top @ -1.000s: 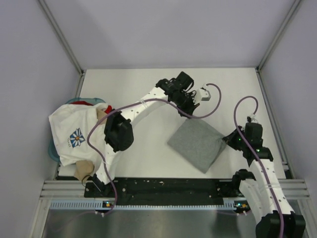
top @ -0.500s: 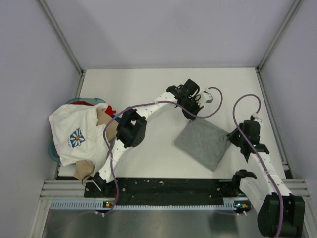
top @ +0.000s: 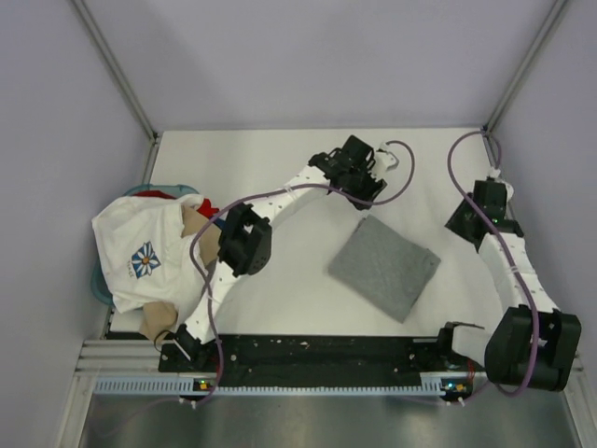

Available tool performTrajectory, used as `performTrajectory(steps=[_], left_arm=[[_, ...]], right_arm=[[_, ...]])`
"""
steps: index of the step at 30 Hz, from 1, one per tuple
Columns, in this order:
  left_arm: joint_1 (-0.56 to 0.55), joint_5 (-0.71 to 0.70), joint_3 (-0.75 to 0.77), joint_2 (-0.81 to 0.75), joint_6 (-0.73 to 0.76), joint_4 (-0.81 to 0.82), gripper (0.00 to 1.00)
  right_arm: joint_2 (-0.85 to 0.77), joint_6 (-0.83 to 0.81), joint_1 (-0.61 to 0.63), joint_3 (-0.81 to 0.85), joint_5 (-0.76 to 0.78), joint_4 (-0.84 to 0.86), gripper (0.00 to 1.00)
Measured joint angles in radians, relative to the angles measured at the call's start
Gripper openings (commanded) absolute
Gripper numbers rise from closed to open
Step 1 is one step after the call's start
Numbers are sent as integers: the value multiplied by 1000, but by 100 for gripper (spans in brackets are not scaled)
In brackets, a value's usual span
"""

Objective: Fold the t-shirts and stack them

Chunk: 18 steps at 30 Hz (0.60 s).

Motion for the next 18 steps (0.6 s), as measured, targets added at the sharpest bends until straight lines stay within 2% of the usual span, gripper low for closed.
performTrajectory(steps=[2,4,7,11,14,18], left_arm=[[3,-1,-48,-42,1,12,49],[6,10,-132,-107,10,16,42],[-11,57,-222,-182,27,16,33],[-55,142,-238,-190,24,29,31],[-74,183,-197,-140,-23,32,30],[-52,208,-87,1,-143,55,30]], right_arm=[[-14,-12,0,76,-37,-32,10],[-45,2,10,105,-96,-47,0],[-103,71,73,62,-168,-77,0],[-69,155,134,-59,-266,-74,0],[-9,202,127,-132,-259,-79,0],[-16,244,74,-167,-214,-68,0]])
